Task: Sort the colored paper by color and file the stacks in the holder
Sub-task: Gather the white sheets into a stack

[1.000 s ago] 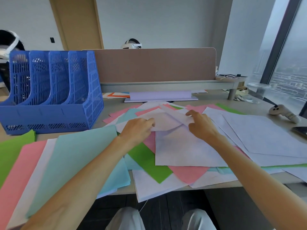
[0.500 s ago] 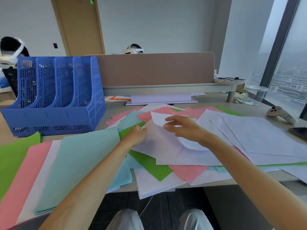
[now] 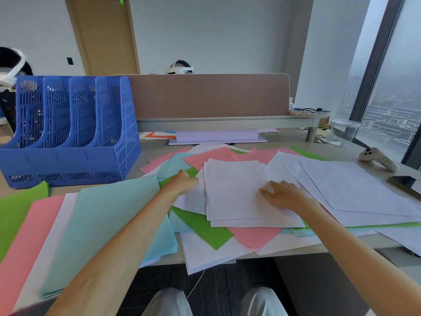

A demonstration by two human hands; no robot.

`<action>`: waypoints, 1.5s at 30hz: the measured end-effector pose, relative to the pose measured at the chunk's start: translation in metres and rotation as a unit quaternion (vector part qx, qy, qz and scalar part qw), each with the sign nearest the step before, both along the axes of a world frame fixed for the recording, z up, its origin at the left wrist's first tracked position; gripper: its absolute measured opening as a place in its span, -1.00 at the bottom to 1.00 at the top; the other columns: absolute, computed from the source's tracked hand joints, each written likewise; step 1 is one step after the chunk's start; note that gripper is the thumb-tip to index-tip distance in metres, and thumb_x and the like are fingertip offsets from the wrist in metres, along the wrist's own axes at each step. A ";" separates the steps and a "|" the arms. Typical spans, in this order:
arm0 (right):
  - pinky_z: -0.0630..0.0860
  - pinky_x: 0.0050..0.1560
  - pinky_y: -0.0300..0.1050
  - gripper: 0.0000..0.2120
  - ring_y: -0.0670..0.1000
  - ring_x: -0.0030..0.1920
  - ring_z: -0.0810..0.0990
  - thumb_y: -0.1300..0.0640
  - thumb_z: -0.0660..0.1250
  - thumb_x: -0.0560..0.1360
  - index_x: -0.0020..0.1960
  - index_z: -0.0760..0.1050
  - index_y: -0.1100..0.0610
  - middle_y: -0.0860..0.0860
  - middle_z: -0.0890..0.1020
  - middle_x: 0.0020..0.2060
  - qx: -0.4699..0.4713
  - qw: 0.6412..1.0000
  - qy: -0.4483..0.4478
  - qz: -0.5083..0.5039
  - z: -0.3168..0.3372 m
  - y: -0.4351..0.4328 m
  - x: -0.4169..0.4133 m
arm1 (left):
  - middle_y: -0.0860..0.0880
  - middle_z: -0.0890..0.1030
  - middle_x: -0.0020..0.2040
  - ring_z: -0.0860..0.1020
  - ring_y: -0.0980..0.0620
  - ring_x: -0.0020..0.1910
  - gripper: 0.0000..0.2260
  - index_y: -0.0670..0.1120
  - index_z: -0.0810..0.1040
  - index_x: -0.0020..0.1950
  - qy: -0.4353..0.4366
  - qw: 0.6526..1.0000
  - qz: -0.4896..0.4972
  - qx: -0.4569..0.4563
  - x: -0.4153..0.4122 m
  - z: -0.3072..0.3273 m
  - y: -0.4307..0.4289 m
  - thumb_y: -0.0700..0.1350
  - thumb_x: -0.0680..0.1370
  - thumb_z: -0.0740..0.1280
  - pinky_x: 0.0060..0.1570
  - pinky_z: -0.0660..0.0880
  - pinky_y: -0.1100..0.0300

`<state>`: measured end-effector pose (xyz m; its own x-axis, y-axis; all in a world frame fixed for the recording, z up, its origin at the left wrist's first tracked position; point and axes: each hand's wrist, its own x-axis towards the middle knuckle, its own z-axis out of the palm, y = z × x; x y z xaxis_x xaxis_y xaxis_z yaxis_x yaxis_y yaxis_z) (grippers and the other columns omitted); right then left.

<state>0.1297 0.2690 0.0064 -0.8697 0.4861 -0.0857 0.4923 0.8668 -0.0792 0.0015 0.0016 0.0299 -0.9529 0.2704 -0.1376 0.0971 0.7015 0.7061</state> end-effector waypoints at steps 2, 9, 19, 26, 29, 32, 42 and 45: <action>0.30 0.31 0.14 -0.43 0.21 0.36 0.35 -0.32 -0.07 0.56 0.36 0.33 0.02 0.13 0.44 0.32 0.004 1.000 0.009 0.010 0.001 -0.005 -0.001 | -0.10 0.53 0.05 0.51 -0.02 -0.04 -0.72 -0.15 0.44 0.15 -0.052 0.994 0.007 0.094 0.003 0.003 0.002 -0.03 0.52 0.31 -0.15 0.48 0.17; 0.32 0.37 0.03 -0.48 0.14 0.40 0.37 -0.19 0.08 0.59 0.46 0.33 0.04 0.11 0.41 0.41 -0.106 0.980 0.167 0.028 0.013 0.008 -0.003 | -0.19 0.60 0.11 0.62 -0.08 -0.10 -0.66 -0.20 0.38 0.31 -0.179 0.958 -0.014 0.222 0.017 0.013 -0.002 -0.19 0.56 0.32 -0.24 0.60 0.05; 0.32 0.20 0.17 -0.70 0.15 0.25 0.39 -0.01 -0.11 0.59 0.04 0.35 0.07 0.12 0.43 0.20 -0.089 0.993 0.083 -0.011 -0.006 0.030 0.015 | -0.16 0.61 0.04 0.59 -0.06 -0.10 -0.82 -0.20 0.43 0.15 -0.190 0.944 -0.037 0.266 0.024 0.011 0.017 -0.29 0.56 0.29 -0.06 0.53 0.10; 0.25 0.38 -0.01 -0.62 0.14 0.41 0.34 0.05 -0.05 0.66 0.34 0.39 0.14 0.13 0.38 0.41 -0.104 0.990 0.049 0.083 0.005 0.026 0.033 | -0.16 0.57 0.02 0.56 -0.10 -0.02 -0.82 -0.22 0.42 0.09 -0.137 0.964 -0.023 0.225 0.019 0.002 0.037 -0.26 0.51 0.32 0.07 0.50 0.04; 0.25 0.35 -0.08 -0.64 0.08 0.43 0.32 -0.06 0.15 0.61 0.35 0.46 0.02 0.02 0.34 0.46 -0.079 0.986 0.131 0.063 0.008 0.036 0.036 | -0.21 0.61 0.08 0.58 -0.08 -0.08 -0.66 -0.27 0.39 0.27 -0.153 0.960 -0.028 0.232 0.015 0.003 0.040 -0.25 0.52 0.30 -0.14 0.52 0.12; 0.23 0.36 0.02 -0.37 0.11 0.44 0.27 -0.30 0.26 0.47 0.44 0.35 -0.03 0.09 0.33 0.42 0.012 0.994 0.105 -0.006 0.006 0.050 0.038 | -0.16 0.60 -0.05 0.55 -0.03 -0.19 -0.82 -0.19 0.40 0.13 -0.169 0.950 0.000 0.263 0.016 0.006 0.041 -0.27 0.54 0.28 -0.22 0.49 0.13; 0.10 0.44 0.31 0.09 0.31 0.51 0.07 -0.64 0.00 0.25 0.57 -0.09 -0.02 0.18 0.04 0.55 -0.025 0.993 -0.043 -0.108 0.015 0.089 0.037 | -0.15 0.57 0.04 0.55 -0.06 -0.10 -0.75 -0.13 0.37 0.18 -0.198 0.930 0.009 0.311 0.012 0.006 0.039 -0.27 0.54 0.30 -0.06 0.51 0.01; 0.30 0.35 0.08 -0.14 0.21 0.43 0.30 -0.47 -0.02 0.46 0.55 0.08 0.10 0.17 0.28 0.47 0.025 0.997 -0.060 -0.042 0.018 0.082 0.037 | -0.14 0.60 -0.06 0.57 -0.06 -0.16 -0.88 -0.17 0.47 0.09 -0.205 0.931 -0.026 0.300 0.013 0.005 0.042 -0.26 0.57 0.26 -0.09 0.51 0.09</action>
